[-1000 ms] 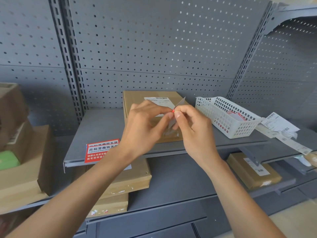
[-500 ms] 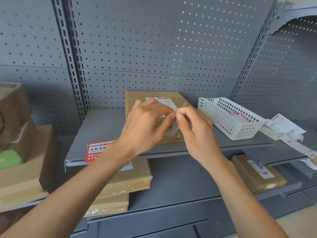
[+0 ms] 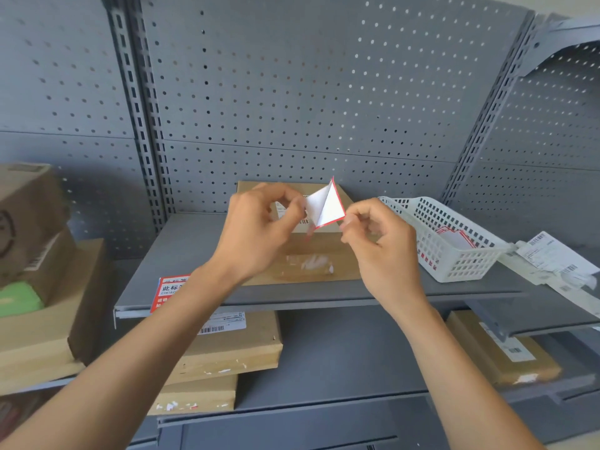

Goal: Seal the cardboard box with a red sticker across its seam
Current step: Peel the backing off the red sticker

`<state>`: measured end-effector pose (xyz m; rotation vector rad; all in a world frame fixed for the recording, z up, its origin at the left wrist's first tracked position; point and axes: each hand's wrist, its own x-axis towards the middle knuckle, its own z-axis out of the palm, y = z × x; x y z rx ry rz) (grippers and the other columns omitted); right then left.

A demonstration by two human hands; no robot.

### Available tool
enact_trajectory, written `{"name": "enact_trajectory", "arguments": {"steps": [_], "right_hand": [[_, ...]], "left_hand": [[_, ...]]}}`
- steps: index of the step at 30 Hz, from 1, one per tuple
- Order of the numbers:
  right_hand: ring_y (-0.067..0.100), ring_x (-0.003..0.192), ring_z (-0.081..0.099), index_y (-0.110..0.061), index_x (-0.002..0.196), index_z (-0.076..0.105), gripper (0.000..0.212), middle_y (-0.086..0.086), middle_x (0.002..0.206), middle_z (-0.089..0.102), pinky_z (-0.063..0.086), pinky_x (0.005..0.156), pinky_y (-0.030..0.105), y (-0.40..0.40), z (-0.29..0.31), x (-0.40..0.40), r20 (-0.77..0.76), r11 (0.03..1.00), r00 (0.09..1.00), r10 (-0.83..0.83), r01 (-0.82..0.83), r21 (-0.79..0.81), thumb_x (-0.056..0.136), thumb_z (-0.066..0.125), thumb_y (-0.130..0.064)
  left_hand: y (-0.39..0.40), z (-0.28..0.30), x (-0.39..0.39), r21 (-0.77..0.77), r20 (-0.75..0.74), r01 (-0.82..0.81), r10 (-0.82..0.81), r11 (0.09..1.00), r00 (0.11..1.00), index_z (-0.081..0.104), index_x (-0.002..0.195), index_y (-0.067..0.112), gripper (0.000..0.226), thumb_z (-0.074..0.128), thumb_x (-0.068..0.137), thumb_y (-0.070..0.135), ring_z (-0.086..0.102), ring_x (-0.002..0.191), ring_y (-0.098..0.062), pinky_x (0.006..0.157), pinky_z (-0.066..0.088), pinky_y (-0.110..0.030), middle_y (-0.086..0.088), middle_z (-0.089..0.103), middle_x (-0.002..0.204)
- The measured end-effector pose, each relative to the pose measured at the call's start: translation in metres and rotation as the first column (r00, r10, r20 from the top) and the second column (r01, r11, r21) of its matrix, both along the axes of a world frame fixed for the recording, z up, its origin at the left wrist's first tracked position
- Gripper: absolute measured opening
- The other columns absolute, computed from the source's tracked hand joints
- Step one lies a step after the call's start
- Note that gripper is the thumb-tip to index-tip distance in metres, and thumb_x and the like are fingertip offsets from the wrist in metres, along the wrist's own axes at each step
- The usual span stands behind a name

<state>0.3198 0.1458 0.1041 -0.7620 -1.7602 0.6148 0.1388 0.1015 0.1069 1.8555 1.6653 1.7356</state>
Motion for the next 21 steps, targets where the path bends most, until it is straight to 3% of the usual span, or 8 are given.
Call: {"name": "enact_trajectory", "arguments": {"steps": [2,6,11,15,18,21], "right_hand": [[0.031,0.076,0.065,-0.016,0.079,0.062,0.018,0.005,0.078,0.067,0.047,0.069,0.020,0.006,0.000,0.002,-0.040,0.999,0.999,0.009,-0.010,-0.037,0.089,0.061,-0.001],[0.022,0.068,0.066,-0.015,0.079,0.061,0.018,0.007,0.077,0.067,0.046,0.066,0.016,0.015,0.002,0.009,-0.084,0.998,0.996,0.003,-0.009,-0.070,0.091,0.058,-0.001],[0.010,0.060,0.063,-0.010,0.081,0.062,0.015,0.007,0.078,0.069,0.047,0.066,0.017,0.026,0.004,0.018,-0.134,0.993,0.990,-0.038,0.023,-0.114,0.093,0.058,-0.001],[0.010,0.060,0.064,-0.008,0.083,0.063,0.014,0.002,0.077,0.069,0.050,0.068,0.022,0.034,0.004,0.026,-0.162,0.988,0.984,-0.072,0.048,-0.148,0.095,0.057,-0.004],[0.011,0.061,0.065,-0.009,0.084,0.064,0.014,0.000,0.077,0.070,0.052,0.072,0.031,0.038,0.004,0.032,-0.164,0.985,0.982,-0.093,0.067,-0.158,0.095,0.057,-0.005],[0.011,0.061,0.064,-0.011,0.083,0.064,0.016,0.001,0.078,0.070,0.053,0.073,0.032,0.041,0.004,0.039,-0.178,0.982,0.978,-0.105,0.075,-0.171,0.095,0.056,-0.004]], "left_hand": [[0.001,0.003,-0.004,-0.009,0.080,-0.003,0.004,1.000,0.997,0.071,0.074,0.023,0.023,0.057,0.091,0.029,0.049,0.060,-0.036,0.059,0.044,-0.039,0.004,0.074,0.081],[0.004,0.007,-0.010,-0.022,0.185,-0.009,0.013,1.000,0.983,0.073,0.076,0.015,0.023,0.059,0.095,0.018,0.039,0.052,-0.014,0.051,0.034,-0.025,0.004,0.075,0.079],[0.009,0.011,-0.018,-0.015,0.296,-0.085,0.085,0.996,0.952,0.074,0.077,0.012,0.026,0.058,0.097,0.015,0.062,0.072,-0.006,0.068,0.045,-0.017,0.009,0.077,0.081],[0.011,0.013,-0.020,-0.003,0.329,-0.129,0.122,0.992,0.936,0.074,0.079,0.006,0.027,0.057,0.098,0.014,0.055,0.057,0.006,0.060,0.039,-0.015,0.012,0.075,0.076],[0.012,0.015,-0.022,0.019,0.366,-0.164,0.145,0.986,0.919,0.075,0.082,0.006,0.026,0.057,0.098,0.015,0.062,0.068,0.007,0.070,0.046,-0.017,0.011,0.077,0.078],[0.013,0.015,-0.025,0.033,0.383,-0.203,0.175,0.979,0.907,0.074,0.084,0.005,0.026,0.055,0.099,0.014,0.065,0.073,0.008,0.072,0.047,-0.013,0.012,0.076,0.077]]}}
